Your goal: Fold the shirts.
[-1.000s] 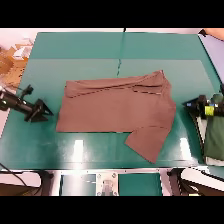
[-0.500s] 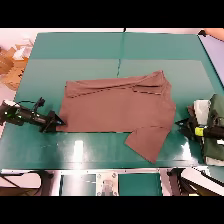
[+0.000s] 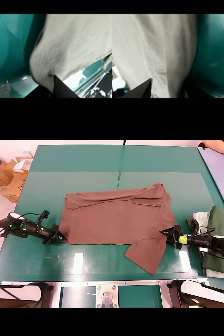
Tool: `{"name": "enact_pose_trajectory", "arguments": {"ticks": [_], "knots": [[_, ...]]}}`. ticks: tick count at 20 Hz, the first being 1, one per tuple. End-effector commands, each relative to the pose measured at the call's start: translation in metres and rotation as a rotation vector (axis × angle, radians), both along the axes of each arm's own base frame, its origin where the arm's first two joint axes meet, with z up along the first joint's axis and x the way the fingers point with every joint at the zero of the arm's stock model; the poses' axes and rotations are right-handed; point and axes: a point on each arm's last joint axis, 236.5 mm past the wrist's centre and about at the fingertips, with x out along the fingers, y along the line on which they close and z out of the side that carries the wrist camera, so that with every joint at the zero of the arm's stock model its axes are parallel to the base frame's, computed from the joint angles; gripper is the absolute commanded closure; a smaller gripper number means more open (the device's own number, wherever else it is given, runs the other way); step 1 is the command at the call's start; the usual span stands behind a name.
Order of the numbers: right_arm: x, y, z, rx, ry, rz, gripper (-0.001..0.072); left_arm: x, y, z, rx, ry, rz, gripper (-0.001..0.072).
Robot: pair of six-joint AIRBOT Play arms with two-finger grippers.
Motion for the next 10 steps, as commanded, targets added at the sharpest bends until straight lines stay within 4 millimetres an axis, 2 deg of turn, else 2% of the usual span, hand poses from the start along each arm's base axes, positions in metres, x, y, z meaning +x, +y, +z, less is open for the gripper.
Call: {"name": "enact_pose_trajectory", "arguments": {"ticks": [1, 2, 3, 4, 5, 6, 7, 8, 10], "knots": [[0.002, -0.003, -0.009, -0.051, -0.012, 0.052, 0.0336, 0.019, 0.007, -0.006, 0.041, -0.061, 0.052, 0.0682], [0.006, -0.002, -0.001, -0.037, -0.035, 0.077, 0.0428, 0.021, 0.007, -0.005, 0.042, -0.067, 0.052, 0.0681], [0.011, -0.001, 0.009, -0.021, -0.054, 0.096, 0.049, 0.025, 0.008, -0.002, 0.041, -0.075, 0.05, 0.0682], [0.017, -0.001, 0.021, -0.011, -0.082, 0.118, 0.0524, 0.029, 0.008, 0.002, 0.037, -0.084, 0.043, 0.0682], [0.024, -0.003, 0.034, -0.009, -0.109, 0.129, 0.0526, 0.033, 0.008, 0.009, 0.027, -0.094, 0.036, 0.0682], [0.032, -0.008, 0.049, -0.022, -0.143, 0.134, 0.0622, 0.039, 0.007, 0.019, 0.008, -0.108, 0.023, 0.0682], [0.044, -0.015, 0.068, -0.052, -0.186, 0.129, 0.0692, 0.048, 0.005, 0.035, -0.015, -0.132, 0.006, 0.0682], [0.057, -0.023, 0.091, -0.093, -0.237, 0.115, 0.0693, 0.058, 0.005, 0.054, -0.029, -0.175, -0.006, 0.0683], [0.083, -0.038, 0.156, -0.181, -0.38, 0.109, 0.0694, 0.088, 0.009, 0.118, -0.005, -0.357, -0.025, 0.0683]]}}
